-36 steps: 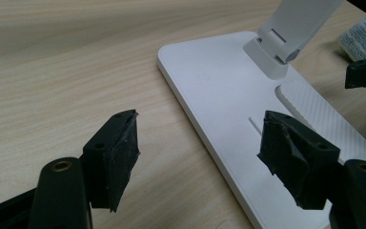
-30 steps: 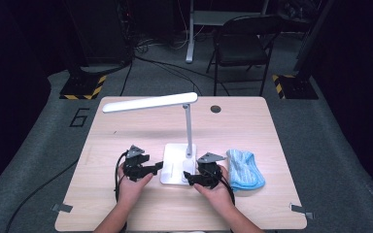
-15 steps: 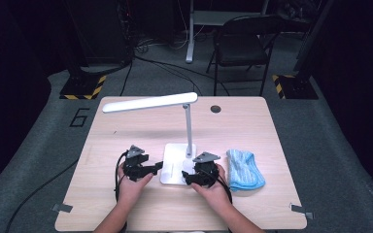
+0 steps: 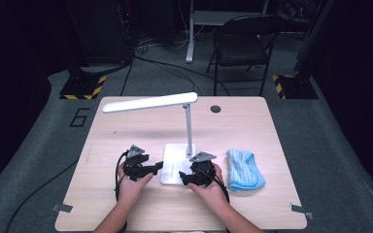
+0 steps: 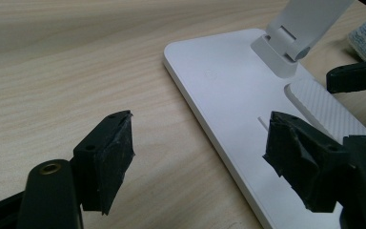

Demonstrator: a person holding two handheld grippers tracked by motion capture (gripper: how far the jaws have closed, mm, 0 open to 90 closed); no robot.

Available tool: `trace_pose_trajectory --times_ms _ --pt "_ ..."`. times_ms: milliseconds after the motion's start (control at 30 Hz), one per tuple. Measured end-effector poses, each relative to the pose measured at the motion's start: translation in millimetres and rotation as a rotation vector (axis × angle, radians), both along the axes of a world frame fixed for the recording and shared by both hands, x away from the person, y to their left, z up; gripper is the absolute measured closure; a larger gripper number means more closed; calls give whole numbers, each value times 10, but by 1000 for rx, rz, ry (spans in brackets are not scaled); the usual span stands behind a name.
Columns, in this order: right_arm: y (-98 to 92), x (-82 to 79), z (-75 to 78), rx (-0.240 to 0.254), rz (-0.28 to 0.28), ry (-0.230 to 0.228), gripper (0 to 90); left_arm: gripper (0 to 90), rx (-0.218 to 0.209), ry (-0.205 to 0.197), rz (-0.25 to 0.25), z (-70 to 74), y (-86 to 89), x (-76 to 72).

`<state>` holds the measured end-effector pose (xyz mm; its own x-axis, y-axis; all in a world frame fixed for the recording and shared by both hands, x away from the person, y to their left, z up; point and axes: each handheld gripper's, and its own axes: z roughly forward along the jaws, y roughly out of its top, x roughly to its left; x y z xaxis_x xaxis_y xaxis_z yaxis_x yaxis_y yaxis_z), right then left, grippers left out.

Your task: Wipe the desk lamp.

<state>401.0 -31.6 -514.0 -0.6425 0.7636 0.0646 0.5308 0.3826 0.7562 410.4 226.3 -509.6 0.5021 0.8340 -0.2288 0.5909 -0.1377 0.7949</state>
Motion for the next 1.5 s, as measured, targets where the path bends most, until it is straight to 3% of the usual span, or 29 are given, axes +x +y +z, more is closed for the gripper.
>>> trace_pose_trajectory --times_ms 333,400,667,867,933,1133,1367,1500 --pt "-185 41 24 -5 6 8 352 243 3 5 -7 -2 -9 -7" --pt "-223 49 26 13 1 29 370 243 4 -10 0 -14 -24 -1" --pt "-338 68 22 31 11 46 429 243 12 -7 -6 -28 -43 15" --pt "-356 56 8 51 2 49 436 243 4 -3 -13 -31 -58 16" --pt "-369 54 7 53 18 48 437 241 30 -7 -35 -27 -37 29" --pt "-371 35 7 50 54 53 437 212 8 4 -45 -66 -71 73" --pt "-316 -7 -1 61 94 57 437 188 37 25 -82 -112 -94 130" --pt "-321 12 3 57 111 58 437 176 32 23 -88 -165 -112 181"
